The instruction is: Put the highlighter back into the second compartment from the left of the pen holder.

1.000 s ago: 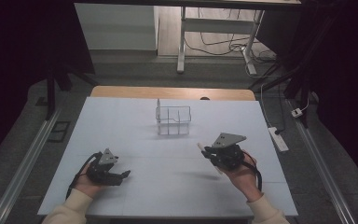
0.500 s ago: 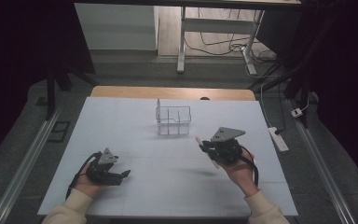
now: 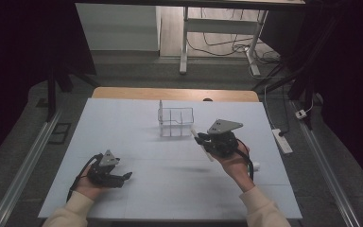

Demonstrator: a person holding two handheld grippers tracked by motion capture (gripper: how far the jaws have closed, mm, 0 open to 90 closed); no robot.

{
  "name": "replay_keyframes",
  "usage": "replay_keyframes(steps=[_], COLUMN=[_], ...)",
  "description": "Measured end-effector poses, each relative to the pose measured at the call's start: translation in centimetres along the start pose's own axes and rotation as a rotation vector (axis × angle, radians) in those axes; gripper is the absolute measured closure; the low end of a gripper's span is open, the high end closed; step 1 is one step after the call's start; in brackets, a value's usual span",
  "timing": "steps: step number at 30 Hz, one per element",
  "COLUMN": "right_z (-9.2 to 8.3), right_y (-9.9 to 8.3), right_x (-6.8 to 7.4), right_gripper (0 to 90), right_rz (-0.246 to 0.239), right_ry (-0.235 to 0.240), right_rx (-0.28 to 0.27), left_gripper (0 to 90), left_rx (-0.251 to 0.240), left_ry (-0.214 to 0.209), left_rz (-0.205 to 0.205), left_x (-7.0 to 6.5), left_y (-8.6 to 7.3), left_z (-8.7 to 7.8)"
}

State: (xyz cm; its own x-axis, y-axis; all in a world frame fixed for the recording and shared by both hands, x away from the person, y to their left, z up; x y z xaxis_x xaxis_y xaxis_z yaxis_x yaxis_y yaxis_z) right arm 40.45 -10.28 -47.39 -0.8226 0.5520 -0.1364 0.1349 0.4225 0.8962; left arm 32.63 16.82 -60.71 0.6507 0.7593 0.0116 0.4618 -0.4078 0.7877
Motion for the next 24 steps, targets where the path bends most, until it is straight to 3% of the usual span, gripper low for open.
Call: replay_keyframes(steps=[10, 24], right_z=[2.1, 2.2], right_y=[2.1, 3.6], right_x=[-0.3, -2.2], right_gripper=[77.5, 77.4], right_rz=[0.017, 0.041], right_ry=[0.009, -0.033], right_rx=[-0.046, -0.095], left_gripper=[25.1, 25.1], left_rx=[-0.002, -0.003], left_ry=[-0.003, -0.001], left_rz=[-0.007, -0.006], left_x=[0.1, 0.1], left_y=[0.0, 0.0], left_z=[0.0, -0.1])
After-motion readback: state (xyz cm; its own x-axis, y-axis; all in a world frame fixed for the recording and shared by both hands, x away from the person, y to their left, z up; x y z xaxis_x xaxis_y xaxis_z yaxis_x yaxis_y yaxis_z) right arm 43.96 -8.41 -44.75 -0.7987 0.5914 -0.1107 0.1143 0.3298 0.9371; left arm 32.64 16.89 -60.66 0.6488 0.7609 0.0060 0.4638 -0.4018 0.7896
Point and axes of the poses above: each handheld gripper's, and its own axes: z roughly forward along the jaws, y roughly out of its top, x roughly to its left, the point moved 10 cm from there along z, roughly forward along the jaws, and after that the axes turned 10 degrees about -x, right-handed, at the moved point
